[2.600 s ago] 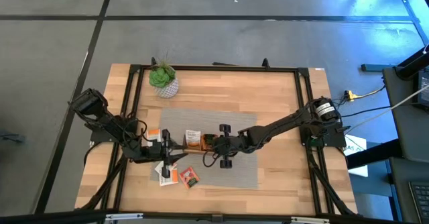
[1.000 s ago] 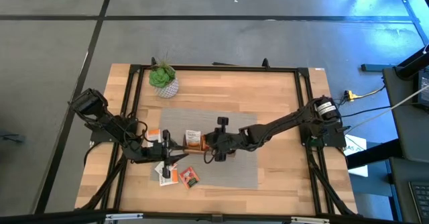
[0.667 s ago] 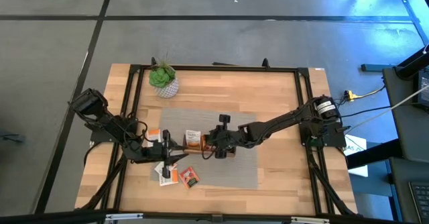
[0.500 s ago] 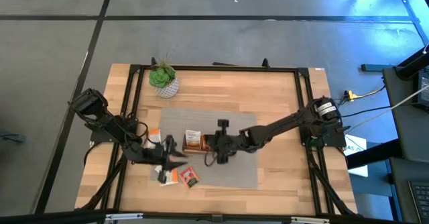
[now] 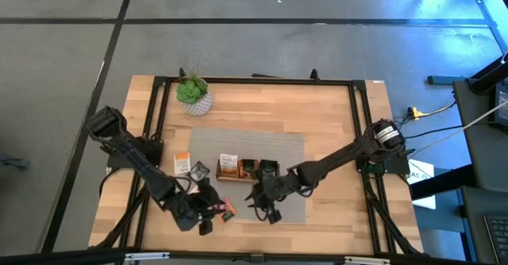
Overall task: Pick & Place Tea
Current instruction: Put the orange tea bag into the middle section of the wooden organizer
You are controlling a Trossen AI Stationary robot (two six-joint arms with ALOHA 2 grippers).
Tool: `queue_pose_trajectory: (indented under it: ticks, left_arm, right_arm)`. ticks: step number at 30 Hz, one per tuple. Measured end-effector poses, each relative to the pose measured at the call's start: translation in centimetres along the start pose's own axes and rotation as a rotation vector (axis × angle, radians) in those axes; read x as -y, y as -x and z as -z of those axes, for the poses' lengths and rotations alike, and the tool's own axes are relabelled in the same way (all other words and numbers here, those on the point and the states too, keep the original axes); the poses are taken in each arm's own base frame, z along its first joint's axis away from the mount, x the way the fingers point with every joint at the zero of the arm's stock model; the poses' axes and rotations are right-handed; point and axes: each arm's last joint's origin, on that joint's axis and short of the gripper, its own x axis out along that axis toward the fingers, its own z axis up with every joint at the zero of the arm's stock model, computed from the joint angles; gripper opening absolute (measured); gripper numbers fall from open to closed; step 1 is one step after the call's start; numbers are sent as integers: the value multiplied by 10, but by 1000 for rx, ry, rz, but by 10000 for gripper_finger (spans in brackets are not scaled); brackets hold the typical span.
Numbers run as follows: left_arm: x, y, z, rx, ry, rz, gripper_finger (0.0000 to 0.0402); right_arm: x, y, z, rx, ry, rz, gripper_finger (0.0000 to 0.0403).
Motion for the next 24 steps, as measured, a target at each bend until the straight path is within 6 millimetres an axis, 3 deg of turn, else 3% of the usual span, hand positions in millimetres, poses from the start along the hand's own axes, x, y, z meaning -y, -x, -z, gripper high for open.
queue_pose_trajectory:
  ticks: [8,14,20,24]
  left_arm:
    - [-1,-19,31,-119,104,-58,105]
    - [-7,-34,45,-180,114,-110,107]
    - [-10,-29,42,-172,127,-140,108]
    - [-16,-27,45,-199,129,-201,105]
  right_arm:
    - [-26,-28,12,72,214,-37,105]
    - [-24,-44,20,114,232,-18,105]
    - [-21,-65,39,121,255,-3,105]
    - [-17,-68,41,133,247,7,105]
